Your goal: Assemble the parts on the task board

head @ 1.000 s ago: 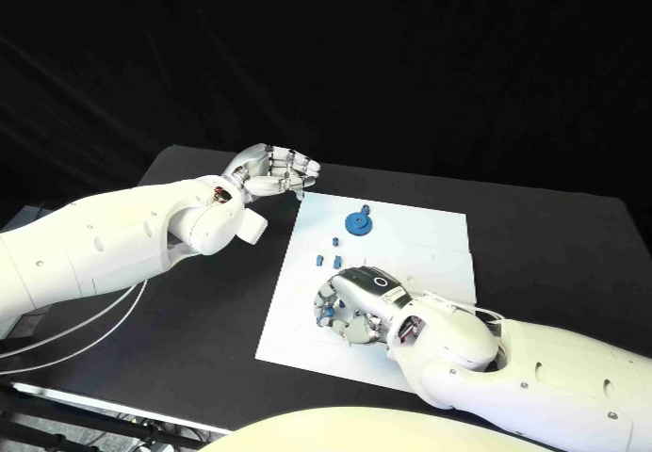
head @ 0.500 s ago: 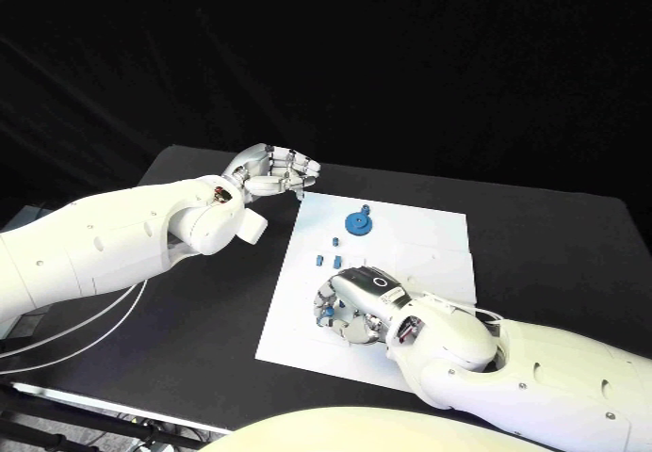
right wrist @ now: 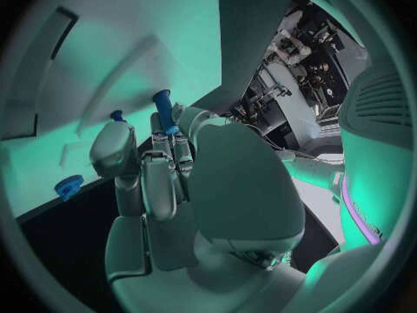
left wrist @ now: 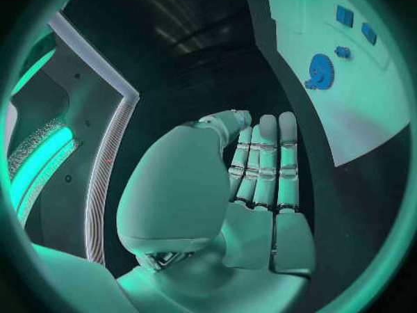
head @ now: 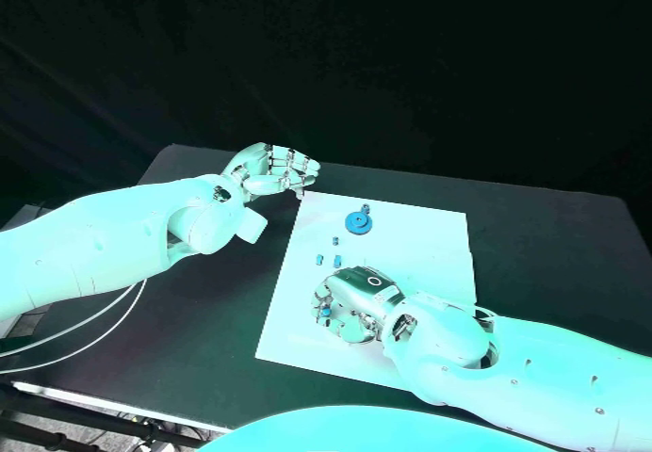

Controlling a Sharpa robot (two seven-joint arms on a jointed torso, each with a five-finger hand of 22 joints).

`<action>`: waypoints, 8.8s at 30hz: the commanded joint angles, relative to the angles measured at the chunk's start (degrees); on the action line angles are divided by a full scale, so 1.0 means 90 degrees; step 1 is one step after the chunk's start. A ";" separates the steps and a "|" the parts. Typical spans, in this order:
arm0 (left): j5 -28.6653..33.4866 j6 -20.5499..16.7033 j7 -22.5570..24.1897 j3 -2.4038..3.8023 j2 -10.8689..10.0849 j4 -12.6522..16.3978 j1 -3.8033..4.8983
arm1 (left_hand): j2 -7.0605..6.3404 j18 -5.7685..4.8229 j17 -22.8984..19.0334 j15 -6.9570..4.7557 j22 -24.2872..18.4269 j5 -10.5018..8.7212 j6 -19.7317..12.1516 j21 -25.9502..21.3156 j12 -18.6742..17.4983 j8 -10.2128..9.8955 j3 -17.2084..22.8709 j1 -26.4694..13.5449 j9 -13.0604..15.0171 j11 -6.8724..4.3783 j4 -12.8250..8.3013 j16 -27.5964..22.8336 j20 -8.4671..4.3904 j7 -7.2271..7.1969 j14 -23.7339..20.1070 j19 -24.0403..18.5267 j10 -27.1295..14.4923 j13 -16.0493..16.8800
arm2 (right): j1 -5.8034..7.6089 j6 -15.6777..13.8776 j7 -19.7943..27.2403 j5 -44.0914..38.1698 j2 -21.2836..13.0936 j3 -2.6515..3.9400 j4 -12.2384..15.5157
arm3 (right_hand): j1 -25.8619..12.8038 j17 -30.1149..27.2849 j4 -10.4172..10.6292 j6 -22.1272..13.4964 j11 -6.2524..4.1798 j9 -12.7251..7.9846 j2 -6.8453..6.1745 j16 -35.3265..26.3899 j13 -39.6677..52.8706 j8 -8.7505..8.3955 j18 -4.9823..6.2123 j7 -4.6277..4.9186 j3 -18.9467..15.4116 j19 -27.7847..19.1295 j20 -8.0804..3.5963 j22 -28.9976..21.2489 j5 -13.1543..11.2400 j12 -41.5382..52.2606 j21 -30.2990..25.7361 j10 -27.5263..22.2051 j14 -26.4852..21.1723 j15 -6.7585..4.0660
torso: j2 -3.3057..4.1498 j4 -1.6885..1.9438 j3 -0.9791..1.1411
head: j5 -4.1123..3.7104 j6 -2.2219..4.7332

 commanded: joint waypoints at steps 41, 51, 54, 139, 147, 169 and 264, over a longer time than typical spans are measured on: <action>0.0041 0.0159 0.0019 0.0003 -0.0032 -0.0026 0.0004 | 0.0000 0.0093 -0.0003 0.0037 -0.0063 -0.0004 -0.0078 -0.0103 0.0041 0.0028 -0.0039 -0.0248 -0.0036 0.0006 0.0034 -0.0016 0.0053 0.0066 -0.0016 -0.0030 -0.0077 -0.0035 | 0.0111 -0.0945 0.1034 0.1277 -0.0817 -0.0002 0.0374 | 0.0355 -0.1122 0.0844 -0.1227 -0.0118 -0.0257 -0.0186 -0.0773 0.0073 -0.0924 0.0356 0.0106 -0.3510 -0.0752 0.0403 -0.1377 0.0894 0.0359 -0.3478 -0.2339 -0.0204 0.0428 | -0.0018 -0.0011 -0.0005 | -0.0188 0.0066; 0.0199 0.0128 0.0032 0.0001 -0.0091 0.0040 -0.0004 | -0.0007 0.0096 0.0011 0.0044 -0.0134 -0.0001 -0.0097 -0.0194 0.0069 0.0045 -0.0101 -0.0362 -0.0054 0.0002 0.0096 0.0013 0.0071 0.0057 -0.0015 -0.0005 -0.0094 -0.0046 | 0.0798 -0.1046 0.1172 0.4293 -0.2392 0.0038 0.0828 | 0.0044 -0.0241 0.0786 -0.1170 -0.0459 -0.0215 0.0229 -0.0224 0.0722 -0.0822 0.0211 0.0269 -0.3405 -0.0251 0.0202 -0.0909 0.0990 0.2263 -0.2343 -0.0410 0.0137 0.0163 | -0.0070 -0.0071 -0.0025 | -0.0767 0.0241; 0.0268 0.0123 0.0047 0.0001 -0.0110 0.0074 -0.0012 | -0.0006 0.0098 0.0017 0.0042 -0.0159 0.0000 -0.0133 -0.0223 0.0085 0.0032 -0.0112 -0.0375 -0.0069 0.0000 0.0102 0.0028 0.0072 0.0059 -0.0011 0.0016 -0.0092 -0.0049 | 0.0911 -0.0618 0.0903 0.4466 -0.2834 0.0040 0.0922 | -0.0266 0.0057 0.0760 -0.0841 -0.0674 0.0070 0.0267 -0.0035 0.4342 -0.0207 0.0053 0.0016 -0.3513 -0.0034 0.0023 -0.0507 0.0909 0.5790 -0.1596 0.0105 0.0241 -0.0050 | -0.0095 -0.0089 -0.0020 | -0.1047 0.0251; 0.0528 0.0219 -0.0007 -0.0006 -0.0301 0.0389 -0.0047 | 0.0012 0.0101 0.0025 0.0032 -0.0220 0.0008 -0.0187 -0.0285 0.0127 0.0022 -0.0109 -0.0322 -0.0111 -0.0003 0.0045 0.0051 0.0057 0.0065 -0.0027 0.0087 -0.0102 -0.0066 | 0.0100 -0.0652 -0.1112 0.3496 -0.3083 -0.0008 0.1330 | -0.1740 0.2096 0.0842 -0.0565 -0.1029 0.0554 0.0942 0.1049 0.8605 0.1283 -0.0330 -0.0376 -0.3670 0.0547 -0.0232 0.1041 0.3147 0.8056 0.1441 0.1815 0.0645 -0.0296 | -0.0149 -0.0135 -0.0037 | -0.1500 0.0095; 0.0528 0.0240 -0.0015 -0.0011 -0.0274 0.0368 -0.0054 | 0.0012 0.0101 0.0025 0.0032 -0.0220 0.0008 -0.0187 -0.0285 0.0127 0.0022 -0.0109 -0.0322 -0.0111 -0.0003 0.0045 0.0051 0.0057 0.0065 -0.0027 0.0087 -0.0102 -0.0066 | 0.0222 -0.0302 -0.1162 0.4070 -0.2866 -0.0008 0.1344 | -0.1950 0.2101 0.0839 -0.0560 -0.1028 0.0548 0.0968 0.1051 0.8629 0.1294 -0.0329 -0.0375 -0.3633 0.0546 -0.0234 0.1051 0.2979 0.8056 0.1425 0.1830 0.0646 -0.0295 | -0.0153 -0.0133 -0.0044 | -0.1445 0.0120; 0.0537 0.0249 -0.0029 -0.0014 -0.0275 0.0381 -0.0055 | 0.0018 0.0100 0.0023 0.0030 -0.0223 0.0011 -0.0190 -0.0286 0.0130 0.0022 -0.0102 -0.0308 -0.0116 -0.0002 0.0031 0.0049 0.0053 0.0066 -0.0031 0.0094 -0.0105 -0.0070 | 0.0134 0.0026 -0.1444 0.3855 -0.2256 -0.0038 0.1058 | -0.2318 0.2082 0.0835 -0.0562 -0.1018 0.0560 0.0868 0.1043 0.8624 0.1351 -0.0322 -0.0367 -0.3697 0.0536 -0.0224 0.1070 0.2439 0.8008 0.1378 0.1821 0.0642 -0.0286 | -0.0139 -0.0137 -0.0043 | -0.1388 0.0116; 0.0543 0.0264 -0.0058 -0.0038 -0.0324 0.0363 -0.0065 | 0.0027 0.0097 0.0020 0.0032 -0.0228 0.0010 -0.0196 -0.0290 0.0138 0.0023 -0.0098 -0.0304 -0.0128 0.0002 0.0018 0.0046 0.0050 0.0072 -0.0037 0.0104 -0.0109 -0.0079 | 0.0118 -0.0233 -0.0664 0.3132 -0.3265 -0.0026 0.1210 | -0.0966 0.2020 0.0807 -0.0686 -0.1018 0.0492 0.0622 0.1014 0.8791 0.1503 -0.0301 -0.0362 -0.3633 0.0534 -0.0224 0.1095 0.0754 0.7958 0.1131 0.1884 0.0629 -0.0288 | -0.0144 -0.0146 -0.0044 | -0.1343 0.0159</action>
